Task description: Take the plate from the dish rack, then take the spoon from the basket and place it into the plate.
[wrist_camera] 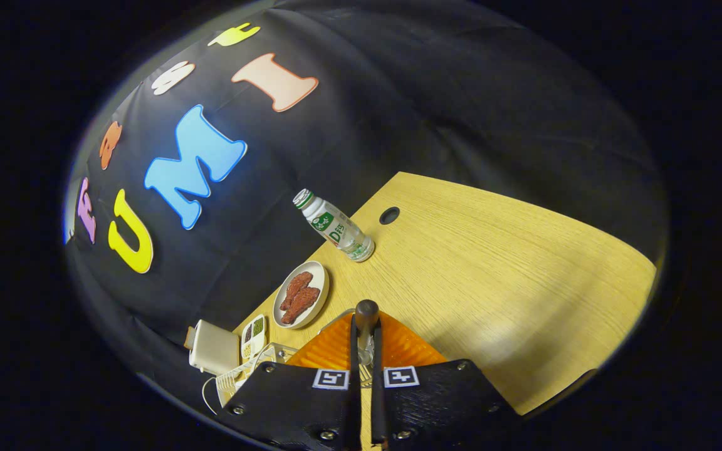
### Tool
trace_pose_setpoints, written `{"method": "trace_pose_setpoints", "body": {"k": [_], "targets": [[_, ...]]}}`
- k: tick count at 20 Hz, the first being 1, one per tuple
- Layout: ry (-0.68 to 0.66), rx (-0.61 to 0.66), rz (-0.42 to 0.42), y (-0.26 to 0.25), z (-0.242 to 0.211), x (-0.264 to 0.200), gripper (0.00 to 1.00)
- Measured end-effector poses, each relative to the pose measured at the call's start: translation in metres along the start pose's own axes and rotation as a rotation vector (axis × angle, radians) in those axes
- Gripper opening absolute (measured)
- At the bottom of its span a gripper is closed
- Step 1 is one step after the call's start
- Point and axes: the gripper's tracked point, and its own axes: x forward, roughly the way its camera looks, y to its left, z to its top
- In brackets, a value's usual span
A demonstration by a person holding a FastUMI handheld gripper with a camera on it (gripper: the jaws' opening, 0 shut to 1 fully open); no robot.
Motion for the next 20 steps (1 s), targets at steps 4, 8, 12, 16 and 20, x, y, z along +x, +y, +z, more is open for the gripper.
{"method": "trace_pose_setpoints", "body": {"k": [4,8,12,16,20], "targets": [[0.001,-0.106,-0.033,-0.003,0.005,-0.001,0.06],[-0.007,-0.153,-0.025,-0.001,0.015,-0.014,0.06],[-0.038,-0.245,0.021,0.019,0.033,-0.042,0.06],[-0.068,-0.354,0.125,0.065,0.04,-0.086,0.06],[-0.032,-0.459,0.269,0.127,0.009,-0.132,0.06]]}}
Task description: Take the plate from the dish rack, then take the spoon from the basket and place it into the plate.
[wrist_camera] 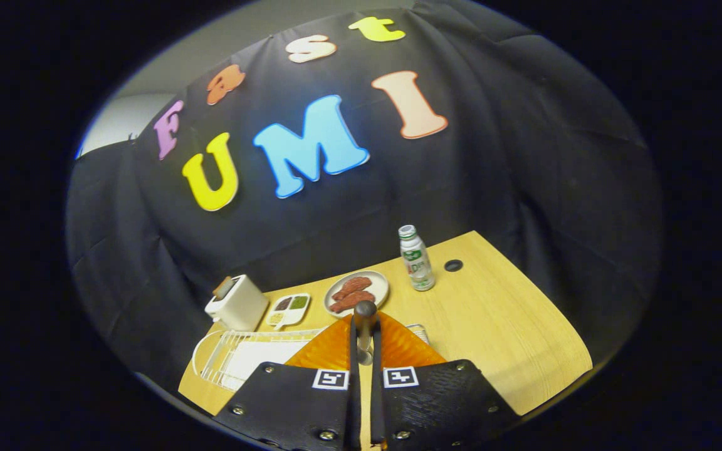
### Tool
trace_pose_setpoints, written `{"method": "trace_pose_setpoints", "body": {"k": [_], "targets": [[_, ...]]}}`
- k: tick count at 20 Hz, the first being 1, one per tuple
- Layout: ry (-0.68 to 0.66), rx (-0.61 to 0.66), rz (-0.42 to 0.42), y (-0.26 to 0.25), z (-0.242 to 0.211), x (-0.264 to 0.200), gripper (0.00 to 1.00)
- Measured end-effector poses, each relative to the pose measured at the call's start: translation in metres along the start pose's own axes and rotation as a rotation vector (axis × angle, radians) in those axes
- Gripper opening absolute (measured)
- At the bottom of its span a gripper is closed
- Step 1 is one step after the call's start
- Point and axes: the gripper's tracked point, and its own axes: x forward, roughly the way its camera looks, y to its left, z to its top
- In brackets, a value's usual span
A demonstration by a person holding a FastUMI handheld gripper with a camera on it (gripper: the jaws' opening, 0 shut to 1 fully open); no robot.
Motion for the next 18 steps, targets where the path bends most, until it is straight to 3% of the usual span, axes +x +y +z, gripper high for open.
{"method": "trace_pose_setpoints", "body": {"k": [4,9,18], "targets": [[0.053,-0.1,0.151,0.079,-0.031,-0.025,0.06],[0.164,-0.217,0.286,0.153,-0.106,-0.042,0.06],[0.331,-0.362,0.332,0.201,-0.23,-0.051,0.06]]}}
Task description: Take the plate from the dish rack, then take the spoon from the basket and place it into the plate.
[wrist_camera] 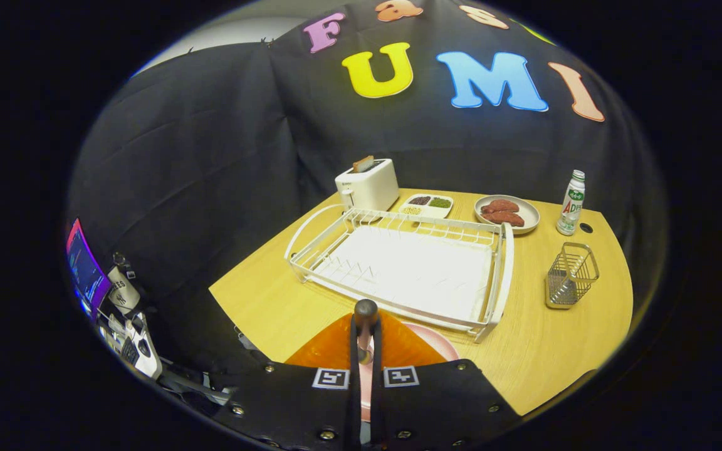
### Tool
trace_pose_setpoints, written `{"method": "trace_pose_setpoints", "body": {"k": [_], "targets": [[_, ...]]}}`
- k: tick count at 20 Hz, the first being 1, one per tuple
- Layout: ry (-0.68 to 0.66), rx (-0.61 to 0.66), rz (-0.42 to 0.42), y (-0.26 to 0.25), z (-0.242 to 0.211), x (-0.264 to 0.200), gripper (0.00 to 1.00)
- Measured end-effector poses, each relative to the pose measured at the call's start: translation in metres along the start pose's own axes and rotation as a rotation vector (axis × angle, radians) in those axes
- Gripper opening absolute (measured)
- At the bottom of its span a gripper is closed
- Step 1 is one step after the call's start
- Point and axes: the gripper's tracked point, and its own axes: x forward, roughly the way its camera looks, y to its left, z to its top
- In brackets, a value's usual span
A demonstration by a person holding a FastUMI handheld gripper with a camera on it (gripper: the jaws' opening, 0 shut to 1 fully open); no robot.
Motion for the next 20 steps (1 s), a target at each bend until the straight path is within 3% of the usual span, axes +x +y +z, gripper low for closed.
{"method": "trace_pose_setpoints", "body": {"k": [12,17,19,20], "targets": [[0.013,-0.015,-0.013,0.019,-0.031,0.014,0.06],[-0.003,-0.002,-0.01,0.009,-0.025,0.0,0.13],[-0.017,-0.005,-0.017,0.0,-0.019,-0.002,0.24],[-0.02,-0.001,-0.018,-0.003,-0.018,-0.003,0.24]]}}
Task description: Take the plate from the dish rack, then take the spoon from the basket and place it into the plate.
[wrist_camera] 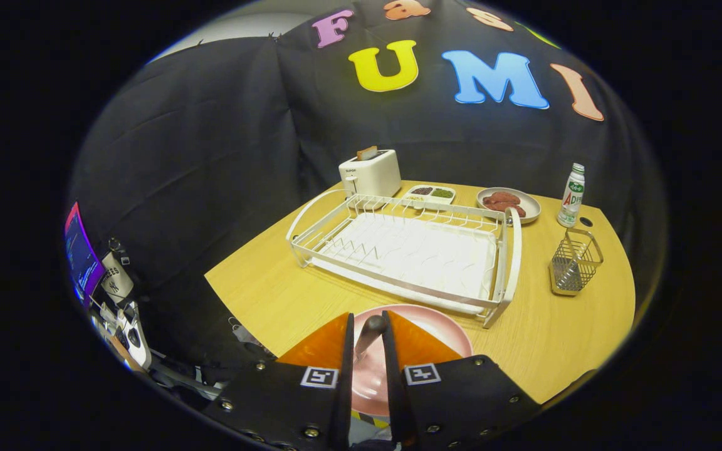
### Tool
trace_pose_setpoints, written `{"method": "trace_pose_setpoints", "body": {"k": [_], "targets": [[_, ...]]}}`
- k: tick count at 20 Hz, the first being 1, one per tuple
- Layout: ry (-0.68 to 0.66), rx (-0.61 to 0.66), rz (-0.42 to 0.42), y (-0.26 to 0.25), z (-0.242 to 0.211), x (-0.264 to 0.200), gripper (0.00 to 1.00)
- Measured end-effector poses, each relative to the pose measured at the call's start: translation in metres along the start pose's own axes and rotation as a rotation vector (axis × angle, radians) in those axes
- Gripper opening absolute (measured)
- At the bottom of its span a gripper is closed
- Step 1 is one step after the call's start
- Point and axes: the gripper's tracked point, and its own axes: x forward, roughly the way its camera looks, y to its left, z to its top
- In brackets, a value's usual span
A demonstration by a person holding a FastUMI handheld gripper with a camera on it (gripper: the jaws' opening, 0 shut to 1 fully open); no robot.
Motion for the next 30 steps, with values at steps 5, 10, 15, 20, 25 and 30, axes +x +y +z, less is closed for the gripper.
{"method": "trace_pose_setpoints", "body": {"k": [5,10,15,20,25,30], "targets": [[-0.023,0.039,-0.026,-0.026,0.013,-0.005,0.25],[-0.059,0.067,-0.05,-0.048,0.032,-0.014,0.24],[-0.162,0.089,-0.101,-0.079,0.074,-0.045,0.24],[-0.334,0.094,-0.185,-0.12,0.144,-0.101,0.24],[-0.517,0.066,-0.292,-0.161,0.215,-0.179,0.24],[-0.613,0.056,-0.363,-0.191,0.249,-0.237,0.24]]}}
